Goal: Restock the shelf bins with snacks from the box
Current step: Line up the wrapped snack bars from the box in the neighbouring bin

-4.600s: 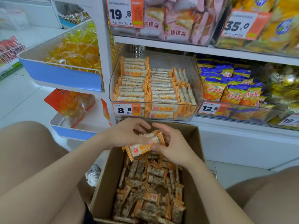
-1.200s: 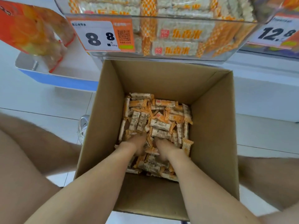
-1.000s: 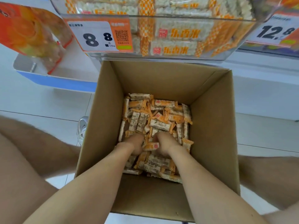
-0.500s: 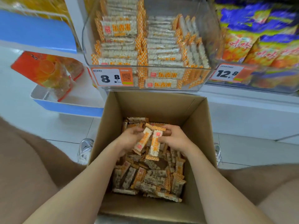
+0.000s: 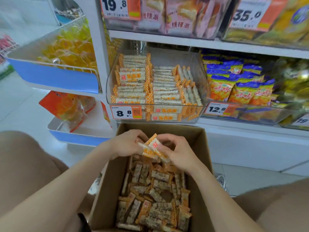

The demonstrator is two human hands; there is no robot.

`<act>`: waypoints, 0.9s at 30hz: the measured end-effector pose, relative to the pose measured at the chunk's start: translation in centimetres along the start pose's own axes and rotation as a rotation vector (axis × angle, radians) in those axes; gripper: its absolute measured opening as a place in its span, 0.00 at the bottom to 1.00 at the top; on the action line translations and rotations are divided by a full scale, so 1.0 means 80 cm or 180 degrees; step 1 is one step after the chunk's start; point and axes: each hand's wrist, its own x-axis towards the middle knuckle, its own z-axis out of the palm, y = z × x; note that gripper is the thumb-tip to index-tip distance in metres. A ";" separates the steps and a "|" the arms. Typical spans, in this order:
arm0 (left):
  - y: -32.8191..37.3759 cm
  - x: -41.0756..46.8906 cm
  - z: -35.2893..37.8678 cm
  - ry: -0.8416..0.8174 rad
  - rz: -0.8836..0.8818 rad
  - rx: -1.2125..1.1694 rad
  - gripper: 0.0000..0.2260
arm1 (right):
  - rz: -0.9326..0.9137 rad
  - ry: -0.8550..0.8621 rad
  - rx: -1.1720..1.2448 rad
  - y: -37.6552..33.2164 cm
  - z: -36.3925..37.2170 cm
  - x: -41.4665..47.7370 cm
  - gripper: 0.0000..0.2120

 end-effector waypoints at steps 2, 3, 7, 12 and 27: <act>0.019 -0.016 -0.017 0.0045 0.0230 0.0071 0.20 | -0.0251 -0.0020 -0.0044 -0.023 0.002 0.002 0.15; 0.028 -0.026 -0.025 -0.0010 0.0369 0.0123 0.20 | -0.0357 -0.0018 -0.0057 -0.036 0.004 0.002 0.16; 0.061 -0.059 -0.053 0.0148 0.0709 0.0148 0.21 | -0.0915 0.0092 -0.0619 -0.079 0.005 0.003 0.16; 0.077 -0.080 -0.089 0.0387 0.0952 -0.0155 0.18 | -0.1348 0.0636 -0.1181 -0.117 -0.009 0.011 0.17; 0.079 -0.030 -0.130 0.3145 0.0804 0.0493 0.17 | -0.1422 0.0530 -0.2481 -0.183 -0.064 0.151 0.24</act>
